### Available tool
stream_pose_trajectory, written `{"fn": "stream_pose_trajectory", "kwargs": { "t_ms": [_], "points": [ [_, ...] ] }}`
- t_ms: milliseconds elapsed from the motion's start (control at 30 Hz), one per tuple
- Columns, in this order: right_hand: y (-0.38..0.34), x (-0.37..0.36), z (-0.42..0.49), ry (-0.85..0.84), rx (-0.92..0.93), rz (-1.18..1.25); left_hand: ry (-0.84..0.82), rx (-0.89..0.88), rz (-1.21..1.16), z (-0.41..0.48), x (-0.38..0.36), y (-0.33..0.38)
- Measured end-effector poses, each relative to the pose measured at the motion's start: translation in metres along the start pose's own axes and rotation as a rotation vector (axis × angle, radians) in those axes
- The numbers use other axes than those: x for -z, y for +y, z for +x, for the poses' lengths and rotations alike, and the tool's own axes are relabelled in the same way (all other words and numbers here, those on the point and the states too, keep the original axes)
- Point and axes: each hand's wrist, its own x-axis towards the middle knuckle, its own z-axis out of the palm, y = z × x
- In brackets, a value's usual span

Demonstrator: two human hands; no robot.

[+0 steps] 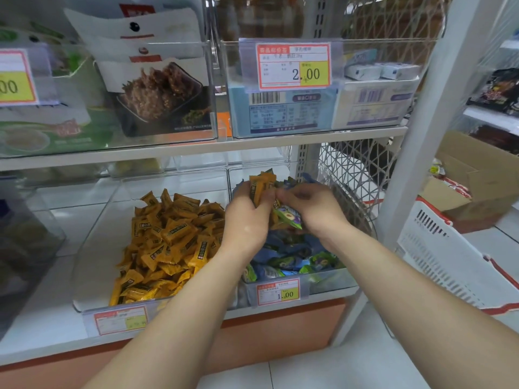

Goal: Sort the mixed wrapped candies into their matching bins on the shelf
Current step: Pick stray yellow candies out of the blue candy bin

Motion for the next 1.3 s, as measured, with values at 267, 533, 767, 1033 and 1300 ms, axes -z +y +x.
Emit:
{"fn": "stream_pose_trajectory", "kwargs": {
  "t_ms": [267, 533, 767, 1033, 1300],
  "points": [
    [-0.001, 0.042, 0.011, 0.111, 0.227, -0.537, 0.122, -0.064, 0.242, 0.019, 0.056, -0.006],
    [0.009, 0.041, 0.009, -0.051, 0.295, -0.760, 0.112, 0.113, 0.806, 0.029, 0.127, -0.037],
    [0.027, 0.018, 0.024, -0.301, 0.138, -0.907, 0.050, -0.036, 0.759, 0.018, 0.105, -0.018],
    [0.034, 0.013, 0.045, -0.342, 0.052, -0.947, -0.321, -0.407, 0.886, 0.002, 0.040, -0.012],
    [0.035, 0.006, 0.062, -0.443, 0.001, -1.019, -0.600, -0.433, 1.113, 0.007, 0.030, -0.028]
  ]
}}
